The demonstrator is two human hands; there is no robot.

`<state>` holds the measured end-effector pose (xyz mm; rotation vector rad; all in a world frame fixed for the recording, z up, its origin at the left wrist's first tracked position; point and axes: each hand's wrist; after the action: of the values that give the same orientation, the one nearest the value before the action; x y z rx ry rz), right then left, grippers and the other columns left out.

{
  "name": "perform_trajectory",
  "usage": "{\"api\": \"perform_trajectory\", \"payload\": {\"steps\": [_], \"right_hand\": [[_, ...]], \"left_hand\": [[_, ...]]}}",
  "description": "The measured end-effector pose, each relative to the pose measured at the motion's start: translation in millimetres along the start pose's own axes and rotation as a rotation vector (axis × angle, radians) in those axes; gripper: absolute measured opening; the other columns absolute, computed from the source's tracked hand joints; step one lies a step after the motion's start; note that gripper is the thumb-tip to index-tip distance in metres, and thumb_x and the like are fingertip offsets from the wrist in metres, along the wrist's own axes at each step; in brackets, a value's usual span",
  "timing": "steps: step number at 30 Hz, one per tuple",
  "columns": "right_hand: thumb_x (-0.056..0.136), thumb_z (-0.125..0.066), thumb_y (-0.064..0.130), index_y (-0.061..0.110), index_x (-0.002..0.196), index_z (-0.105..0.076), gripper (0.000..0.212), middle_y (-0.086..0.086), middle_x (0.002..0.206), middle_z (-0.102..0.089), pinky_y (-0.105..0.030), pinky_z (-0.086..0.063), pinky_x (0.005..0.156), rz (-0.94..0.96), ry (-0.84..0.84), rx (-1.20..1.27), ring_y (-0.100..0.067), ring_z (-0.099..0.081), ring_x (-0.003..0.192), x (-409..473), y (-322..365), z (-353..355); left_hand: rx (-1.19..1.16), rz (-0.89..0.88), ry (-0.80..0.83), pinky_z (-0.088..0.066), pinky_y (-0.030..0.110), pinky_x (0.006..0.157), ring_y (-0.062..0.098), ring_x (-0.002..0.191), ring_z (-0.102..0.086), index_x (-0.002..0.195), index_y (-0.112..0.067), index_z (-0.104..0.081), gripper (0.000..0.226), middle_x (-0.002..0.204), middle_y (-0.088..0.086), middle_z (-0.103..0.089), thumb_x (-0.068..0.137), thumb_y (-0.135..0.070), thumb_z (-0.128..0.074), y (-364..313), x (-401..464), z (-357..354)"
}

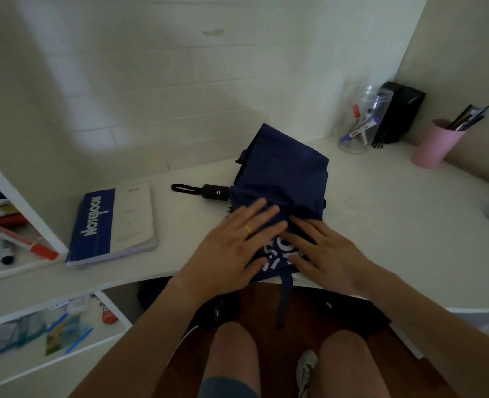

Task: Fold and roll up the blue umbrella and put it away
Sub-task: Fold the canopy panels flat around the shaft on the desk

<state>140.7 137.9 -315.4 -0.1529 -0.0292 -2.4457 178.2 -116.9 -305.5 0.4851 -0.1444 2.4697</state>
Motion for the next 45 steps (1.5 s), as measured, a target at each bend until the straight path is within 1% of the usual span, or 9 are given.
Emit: {"api": "perform_trajectory", "payload": {"steps": [6, 11, 16, 18, 21, 26, 33, 41, 45], "right_hand": [[0.095, -0.006, 0.071, 0.043, 0.156, 0.012, 0.069, 0.017, 0.165, 0.018, -0.033, 0.001, 0.127, -0.023, 0.202, 0.052, -0.003, 0.016, 0.152, -3.3, -15.7, 6.5], [0.096, -0.011, 0.072, 0.046, 0.153, 0.019, 0.07, 0.022, 0.163, 0.022, -0.029, 0.007, 0.125, -0.027, 0.247, 0.078, 0.003, 0.021, 0.149, -3.2, -22.0, 8.0], [0.092, -0.044, 0.07, 0.046, 0.153, -0.028, 0.068, 0.02, 0.162, -0.026, -0.022, -0.021, 0.119, -0.114, 0.107, 0.26, -0.002, -0.026, 0.148, -0.7, -16.5, 24.7], [0.086, -0.066, 0.058, 0.039, 0.12, -0.066, 0.04, 0.018, 0.125, -0.067, -0.019, -0.044, 0.095, -0.312, -0.252, 0.501, -0.001, -0.061, 0.111, 9.8, -17.7, 44.4], [0.08, -0.076, 0.051, 0.026, 0.091, -0.07, 0.027, 0.011, 0.092, -0.072, -0.024, -0.048, 0.069, -0.64, -0.566, 0.753, -0.006, -0.065, 0.081, 33.3, -33.1, 73.4], [0.08, -0.084, 0.02, 0.007, 0.101, -0.073, 0.027, -0.005, 0.104, -0.073, -0.012, -0.049, 0.055, -0.567, -0.404, 1.271, -0.005, -0.065, 0.075, 61.0, -31.7, 93.8], [0.081, -0.082, 0.017, 0.015, 0.083, -0.074, 0.009, -0.011, 0.081, -0.073, -0.023, -0.05, 0.062, -0.286, -0.218, 0.99, -0.033, -0.068, 0.075, 8.0, -16.9, 49.5], [0.095, -0.065, 0.005, 0.016, 0.1, -0.071, 0.013, -0.003, 0.093, -0.074, -0.034, -0.053, 0.084, -0.14, -0.182, 1.003, -0.023, -0.069, 0.088, -27.6, -14.7, 20.7], [0.091, -0.072, 0.017, 0.018, 0.101, -0.075, 0.01, 0.003, 0.098, -0.076, -0.03, -0.054, 0.084, -0.168, -0.07, 1.082, -0.014, -0.069, 0.09, -29.9, -14.4, 25.1]], "left_hand": [[0.01, 0.028, 0.284, -0.01, 0.04, 0.128, 0.006, 0.155, 0.004, 0.16, -0.037, -0.001, 0.064, 0.17, -0.009, 0.001, 0.104, -0.063, -0.015, 38.5, -19.9, -12.3], [0.021, 0.048, 0.319, 0.001, 0.036, 0.126, 0.005, 0.154, 0.011, 0.158, -0.042, 0.009, 0.069, 0.169, -0.012, 0.011, 0.101, -0.07, -0.018, 44.0, -27.7, -8.2], [-0.006, 0.066, 0.304, 0.006, 0.036, 0.125, 0.003, 0.153, 0.015, 0.157, -0.045, 0.011, 0.068, 0.168, -0.014, 0.014, 0.101, -0.069, -0.019, 41.1, -29.5, -8.5], [-0.006, 0.069, 0.286, 0.006, 0.036, 0.126, 0.003, 0.153, 0.014, 0.157, -0.044, 0.01, 0.068, 0.168, -0.013, 0.012, 0.101, -0.069, -0.019, 39.6, -29.9, -10.1], [-0.014, 0.077, 0.277, 0.005, 0.038, 0.126, 0.003, 0.154, 0.012, 0.158, -0.044, 0.009, 0.067, 0.169, -0.013, 0.01, 0.102, -0.069, -0.02, 38.6, -29.9, -11.5], [-0.011, 0.073, 0.283, 0.005, 0.038, 0.126, 0.003, 0.154, 0.013, 0.157, -0.044, 0.009, 0.067, 0.168, -0.014, 0.012, 0.102, -0.069, -0.019, 37.5, -29.3, -10.0], [-0.064, 0.089, 0.287, 0.011, 0.033, 0.124, 0.004, 0.154, 0.01, 0.158, -0.043, 0.005, 0.067, 0.169, -0.012, 0.008, 0.102, -0.067, -0.024, 40.4, -28.5, -8.5], [-0.3, 0.203, 0.045, -0.021, 0.034, 0.124, 0.009, 0.144, -0.034, 0.156, -0.027, -0.03, 0.075, 0.159, -0.004, -0.037, 0.094, -0.063, -0.054, 36.5, -38.5, -4.2], [-0.59, 0.579, -0.198, -0.046, 0.021, 0.088, 0.001, 0.102, -0.059, 0.123, -0.027, -0.065, 0.056, 0.12, -0.011, -0.064, 0.085, -0.067, -0.059, 13.7, -40.9, 10.1]]}}
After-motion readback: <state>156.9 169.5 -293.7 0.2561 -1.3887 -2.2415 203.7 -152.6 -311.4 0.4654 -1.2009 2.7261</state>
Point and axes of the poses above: each hand's wrist, its own x-axis towards the middle knuckle, its own z-axis out of the back of the hand, y = z × x
